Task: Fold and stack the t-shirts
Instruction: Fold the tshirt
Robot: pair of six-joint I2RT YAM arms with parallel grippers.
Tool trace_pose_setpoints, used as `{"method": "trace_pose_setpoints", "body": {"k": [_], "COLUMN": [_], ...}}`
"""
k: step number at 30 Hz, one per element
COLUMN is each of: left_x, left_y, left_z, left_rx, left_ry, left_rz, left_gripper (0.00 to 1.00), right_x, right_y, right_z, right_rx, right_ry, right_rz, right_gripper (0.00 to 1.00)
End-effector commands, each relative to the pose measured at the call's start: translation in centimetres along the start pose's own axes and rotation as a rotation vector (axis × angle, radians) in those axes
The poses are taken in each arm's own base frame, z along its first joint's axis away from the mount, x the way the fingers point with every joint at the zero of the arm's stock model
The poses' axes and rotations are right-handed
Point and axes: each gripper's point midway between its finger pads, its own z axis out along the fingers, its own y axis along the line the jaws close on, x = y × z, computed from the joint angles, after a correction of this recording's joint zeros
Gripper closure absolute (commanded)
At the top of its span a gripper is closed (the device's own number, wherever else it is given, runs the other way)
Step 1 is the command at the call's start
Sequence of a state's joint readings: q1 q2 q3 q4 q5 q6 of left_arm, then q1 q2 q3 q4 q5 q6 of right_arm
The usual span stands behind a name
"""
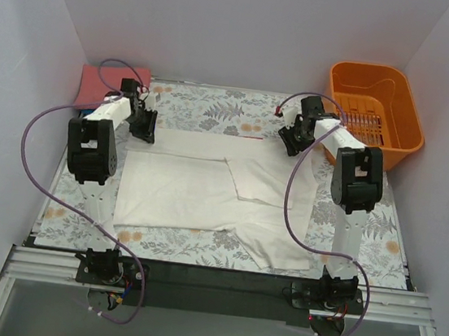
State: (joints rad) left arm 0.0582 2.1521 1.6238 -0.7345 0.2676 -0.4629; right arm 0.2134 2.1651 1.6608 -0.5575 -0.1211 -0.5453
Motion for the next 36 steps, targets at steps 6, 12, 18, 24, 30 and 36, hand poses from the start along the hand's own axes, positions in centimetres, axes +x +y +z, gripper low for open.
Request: {"method": "trace_pose_setpoints", "body": {"k": [6,12,18,24,30,36], "left_x": [-8.0,-11.2,-6.1,0.9,7.2,9.5], "left_y": [2.6,-2.0,-6.1,-7.7,-10.6,-11.8], "left_z": [3.9,-2.3,-9.9,-12.5,-13.3,-14.0], "left_rx": [-0.001,0.171,0.293,0.351,0.480,0.444], "left_ry": [-0.102,-0.243,-0.263,-0.148,-0.094,-0.151], "left_rz": [0.088,0.192,0.357,0.422,0.429,0.444], "left_gripper": [0.74,0.62,0.60,0.60,0.60,0.61], "right_x": [-4.6,-9.3,-5.9,3.1,9.1,10.4], "right_y": [-6.5,-2.5,3.9,13.0,20.5,25.9], "right_z": [2.3,-5.2,-12.2,-15.2,-16.6,-14.6], "right_rx": [0.136,0.003,-0.103,-0.310,-0.454,-0.532], "right_ry": [-0.078,-0.266,-0.261,-0.093,-0.035,-0.024], "right_rz": [-0.039,-0.078,-0.186,-0.258,-0.483,-0.553], "right_gripper": [0.40,0.28,0.34,0.47,0.53,0.66]}}
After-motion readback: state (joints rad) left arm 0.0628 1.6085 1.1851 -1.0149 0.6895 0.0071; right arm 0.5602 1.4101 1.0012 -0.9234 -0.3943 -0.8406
